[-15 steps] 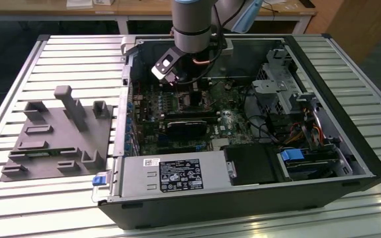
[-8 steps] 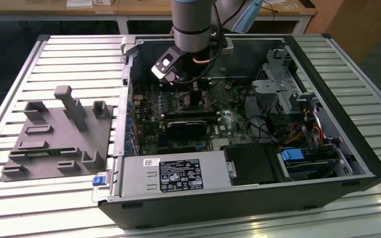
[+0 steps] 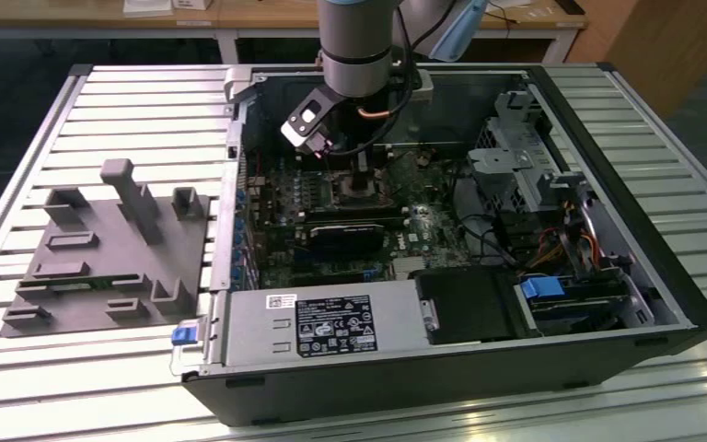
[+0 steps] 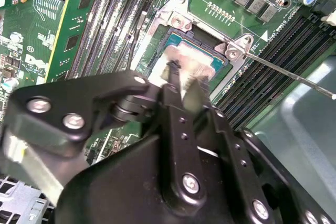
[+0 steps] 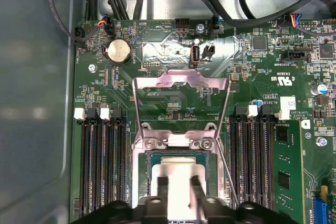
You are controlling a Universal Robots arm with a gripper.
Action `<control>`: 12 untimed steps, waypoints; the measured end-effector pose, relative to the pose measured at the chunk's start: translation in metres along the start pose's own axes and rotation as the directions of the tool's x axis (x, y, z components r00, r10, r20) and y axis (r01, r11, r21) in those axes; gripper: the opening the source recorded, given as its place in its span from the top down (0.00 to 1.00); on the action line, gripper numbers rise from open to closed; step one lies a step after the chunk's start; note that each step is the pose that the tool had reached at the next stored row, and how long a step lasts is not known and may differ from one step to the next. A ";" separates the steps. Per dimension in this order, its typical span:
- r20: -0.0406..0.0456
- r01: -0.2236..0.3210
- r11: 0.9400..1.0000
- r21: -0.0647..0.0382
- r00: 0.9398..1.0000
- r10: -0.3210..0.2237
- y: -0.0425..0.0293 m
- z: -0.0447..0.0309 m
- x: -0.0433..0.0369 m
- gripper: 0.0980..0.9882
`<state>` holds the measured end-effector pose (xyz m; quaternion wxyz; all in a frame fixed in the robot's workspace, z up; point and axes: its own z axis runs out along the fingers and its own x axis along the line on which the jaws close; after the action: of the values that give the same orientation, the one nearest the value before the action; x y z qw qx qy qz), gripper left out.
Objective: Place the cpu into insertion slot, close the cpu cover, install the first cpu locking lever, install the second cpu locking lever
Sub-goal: 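Place the cpu into insertion slot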
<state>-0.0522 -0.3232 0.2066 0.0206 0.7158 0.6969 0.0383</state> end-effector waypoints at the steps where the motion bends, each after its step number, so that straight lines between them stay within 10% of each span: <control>1: 0.000 0.000 1.000 0.000 1.000 0.000 0.0000 0.0000 0.0000 0.78; 5: 0.000 0.000 1.000 0.000 1.000 0.000 0.0000 0.0000 0.0000 0.97; 12: 0.000 0.000 1.000 -0.001 1.000 0.000 0.0002 -0.0033 0.0001 1.00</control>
<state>-0.0523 -0.3233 0.2100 0.0208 0.7158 0.6969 0.0385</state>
